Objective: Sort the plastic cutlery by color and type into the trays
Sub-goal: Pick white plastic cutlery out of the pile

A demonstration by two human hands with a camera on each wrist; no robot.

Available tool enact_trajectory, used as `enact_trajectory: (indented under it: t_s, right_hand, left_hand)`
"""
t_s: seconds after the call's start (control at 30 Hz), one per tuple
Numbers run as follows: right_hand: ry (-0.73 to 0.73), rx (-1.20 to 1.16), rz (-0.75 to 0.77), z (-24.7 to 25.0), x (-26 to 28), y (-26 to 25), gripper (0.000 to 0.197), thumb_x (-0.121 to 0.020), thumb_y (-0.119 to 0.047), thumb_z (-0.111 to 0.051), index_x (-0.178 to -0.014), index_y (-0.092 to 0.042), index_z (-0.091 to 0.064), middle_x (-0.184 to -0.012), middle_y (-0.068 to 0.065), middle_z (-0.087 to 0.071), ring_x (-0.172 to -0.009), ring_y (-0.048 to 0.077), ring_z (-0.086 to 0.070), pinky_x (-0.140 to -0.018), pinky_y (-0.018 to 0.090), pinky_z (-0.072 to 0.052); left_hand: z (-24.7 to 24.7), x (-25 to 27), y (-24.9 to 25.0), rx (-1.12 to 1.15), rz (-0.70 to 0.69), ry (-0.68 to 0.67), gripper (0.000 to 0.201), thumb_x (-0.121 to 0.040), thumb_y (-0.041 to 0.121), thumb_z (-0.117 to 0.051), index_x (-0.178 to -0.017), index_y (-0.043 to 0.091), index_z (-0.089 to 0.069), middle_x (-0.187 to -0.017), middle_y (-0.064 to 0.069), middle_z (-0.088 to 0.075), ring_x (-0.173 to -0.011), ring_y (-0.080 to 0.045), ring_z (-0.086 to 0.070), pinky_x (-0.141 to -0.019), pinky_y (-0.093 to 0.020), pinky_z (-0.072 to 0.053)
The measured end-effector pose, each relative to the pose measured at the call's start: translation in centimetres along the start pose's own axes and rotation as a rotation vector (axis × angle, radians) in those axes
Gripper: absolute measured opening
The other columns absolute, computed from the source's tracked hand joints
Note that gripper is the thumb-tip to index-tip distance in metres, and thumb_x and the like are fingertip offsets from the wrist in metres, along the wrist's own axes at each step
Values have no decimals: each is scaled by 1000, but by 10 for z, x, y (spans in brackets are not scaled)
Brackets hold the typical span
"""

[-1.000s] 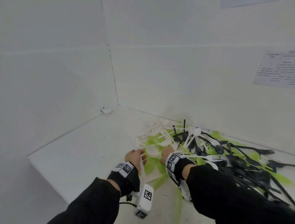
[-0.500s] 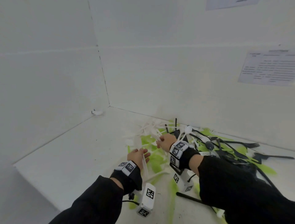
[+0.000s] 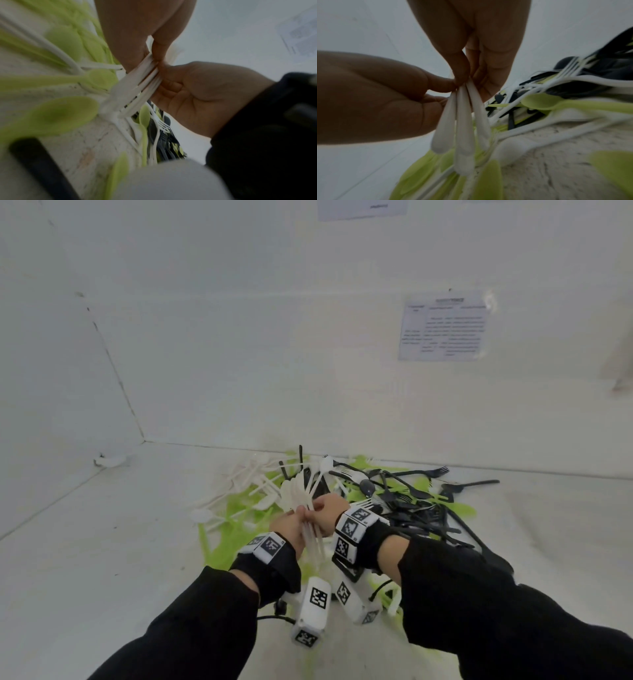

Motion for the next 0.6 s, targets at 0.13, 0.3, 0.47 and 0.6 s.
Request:
enact_trajectory:
  t_s: [0.13, 0.3, 0.47, 0.6]
  right_hand:
    - [88, -202, -85, 11, 15, 22, 25, -82, -31, -67, -96, -13, -57, -99, 9, -67, -91, 24, -66, -81, 32, -55]
    - [119, -212, -108, 14, 30, 39, 31, -91, -29, -57, -112, -6, -62, -111, 13, -67, -101, 25, -64, -91, 36, -52]
    - [208, -290, -172, 23, 36, 56, 11, -82, -31, -67, -78, -24, -61, -102, 7, -70, -95, 23, -67, -87, 37, -55]
    - [248, -283, -167, 32, 44, 63, 27, -83, -27, -67, -64, -27, -47, -88, 4, -64, -94, 24, -66, -86, 41, -55]
  left_hand:
    - [-19, 4, -9, -83, 40, -76, 42, -101, 13, -32, -137, -7, -36, -93, -14, -70, -70, -17, -56, -68, -28, -47]
    - [-34, 6, -16, -80, 39, -129, 40, -100, 10, -36, -137, -6, -38, -140, -27, -43, -67, -15, -49, -63, -26, -42]
    - [-47, 10, -27, -77, 102, -170, 39, -101, 16, -38, -130, -10, -45, -107, -19, -67, -96, -31, -60, -83, -40, -47]
    - [-58, 15, -27, -87, 89, -183, 33, -101, 14, -37, -122, -7, -49, -112, -20, -61, -103, -36, -58, -86, -45, -45]
Point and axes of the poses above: each hand's wrist, its own x-axis away from the middle knuckle, its own z-axis out of the back of the hand, y = z × x, the point moved 3 cm from there along -x, towards the middle knuckle
